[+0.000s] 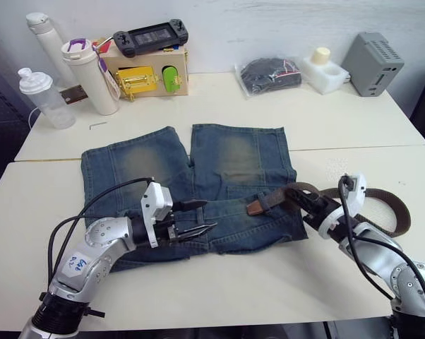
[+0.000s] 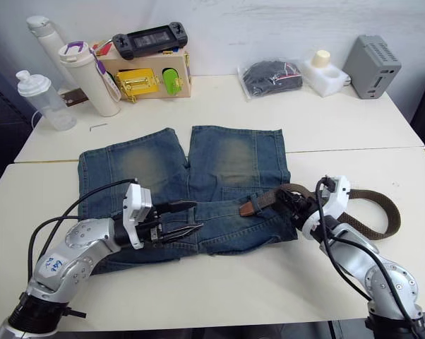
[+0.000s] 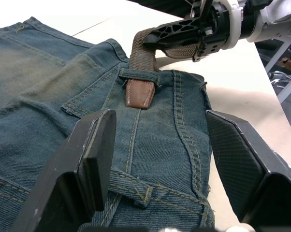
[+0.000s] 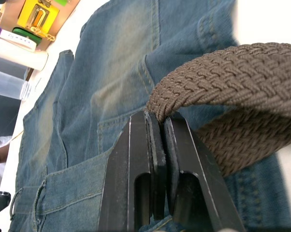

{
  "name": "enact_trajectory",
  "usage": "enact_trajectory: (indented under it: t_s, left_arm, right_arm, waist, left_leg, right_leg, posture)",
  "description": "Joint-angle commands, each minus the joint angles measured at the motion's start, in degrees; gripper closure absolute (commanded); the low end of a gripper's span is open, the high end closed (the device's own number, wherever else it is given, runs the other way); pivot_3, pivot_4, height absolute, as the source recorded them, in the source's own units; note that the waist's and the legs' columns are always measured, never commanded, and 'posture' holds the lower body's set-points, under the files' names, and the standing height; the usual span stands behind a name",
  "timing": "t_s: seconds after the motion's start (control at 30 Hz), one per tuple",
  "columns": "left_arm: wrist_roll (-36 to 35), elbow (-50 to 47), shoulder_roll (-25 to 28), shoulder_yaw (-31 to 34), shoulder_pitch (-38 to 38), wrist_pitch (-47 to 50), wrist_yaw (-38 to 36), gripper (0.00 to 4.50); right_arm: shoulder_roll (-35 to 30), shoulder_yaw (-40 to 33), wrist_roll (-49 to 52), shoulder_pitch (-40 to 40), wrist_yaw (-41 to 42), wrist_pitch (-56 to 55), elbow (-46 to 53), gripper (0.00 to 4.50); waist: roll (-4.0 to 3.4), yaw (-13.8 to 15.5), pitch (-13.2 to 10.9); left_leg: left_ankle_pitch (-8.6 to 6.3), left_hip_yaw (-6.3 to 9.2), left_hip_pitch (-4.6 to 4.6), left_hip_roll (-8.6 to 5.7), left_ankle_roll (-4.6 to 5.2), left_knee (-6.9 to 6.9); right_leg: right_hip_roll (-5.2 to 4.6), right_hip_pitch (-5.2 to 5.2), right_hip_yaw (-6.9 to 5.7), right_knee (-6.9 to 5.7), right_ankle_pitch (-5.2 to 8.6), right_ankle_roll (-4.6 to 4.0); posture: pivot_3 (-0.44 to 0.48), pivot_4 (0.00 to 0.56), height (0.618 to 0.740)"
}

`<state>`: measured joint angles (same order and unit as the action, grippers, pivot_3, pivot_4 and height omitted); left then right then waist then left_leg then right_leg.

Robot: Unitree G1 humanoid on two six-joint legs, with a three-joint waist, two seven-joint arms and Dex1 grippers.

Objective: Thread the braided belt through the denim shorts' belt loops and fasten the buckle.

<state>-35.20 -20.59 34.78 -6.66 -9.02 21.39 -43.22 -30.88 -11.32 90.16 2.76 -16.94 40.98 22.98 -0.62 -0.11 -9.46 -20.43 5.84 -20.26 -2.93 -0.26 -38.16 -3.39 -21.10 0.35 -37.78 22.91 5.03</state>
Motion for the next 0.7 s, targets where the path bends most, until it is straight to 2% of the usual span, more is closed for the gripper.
enact_trajectory:
  t_s: [0.03, 0.17, 0.3, 0.43, 0.7]
  left_arm:
    - [4.85, -1.19, -0.08, -0.58, -3.02, -3.27, -1.57, 1.25]
    - [15.08, 5.01, -1.15, -6.1, -9.67, -11.77, -5.16, 1.25]
    - [24.88, 14.78, -4.42, -12.3, -17.78, -21.83, -8.09, 1.25]
    - [29.88, 23.55, -7.78, -15.13, -23.0, -28.0, -9.6, 1.25]
    - [33.56, 31.31, -8.84, -17.02, -26.84, -34.13, -15.13, 1.25]
  right_arm:
    - [1.26, 1.82, -0.12, -0.03, -1.32, 1.24, 2.58, 4.5]
    - [2.37, 3.5, -0.19, -0.06, -2.62, 2.27, 2.64, 4.5]
    - [3.69, 3.47, 0.14, -0.74, -3.9, 2.06, 1.61, 4.5]
    - [4.89, 2.94, 0.77, -1.06, -4.64, 1.39, 1.89, 4.5]
    - [8.94, 2.08, 3.74, -2.42, -8.26, -0.94, 2.27, 4.5]
  waist:
    - [0.0, 0.0, 0.0]
    - [0.01, 0.3, 0.0]
    - [0.04, 0.21, -0.02]
    - [0.08, -0.04, -0.04]
    - [0.09, -0.06, -0.04]
  left_leg:
    - [0.0, 0.0, -0.01, 0.0, 0.0, 0.0]
    - [0.01, 0.03, -0.02, -0.04, -0.01, -0.05]
    - [0.01, 0.0, -0.03, -0.12, -0.01, -0.04]
    - [0.01, -0.01, -0.07, -0.12, 0.0, -0.01]
    - [0.01, -0.02, -0.13, -0.11, -0.01, -0.04]
  right_leg:
    - [0.0, -0.02, 0.0, -0.01, 0.0, 0.0]
    - [-0.02, 0.0, -0.03, -0.03, -0.01, 0.03]
    - [-0.04, 0.0, -0.03, 0.0, -0.04, 0.08]
    - [-0.03, -0.05, -0.03, -0.16, -0.04, 0.08]
    - [-0.04, -0.16, -0.01, -0.24, -0.05, 0.08]
  posture:
    - [0.0, 0.15, 0.74]
    - [0.0, 0.15, 0.74]
    - [0.0, 0.15, 0.74]
    - [0.0, 0.15, 0.74]
    - [0.0, 0.15, 0.74]
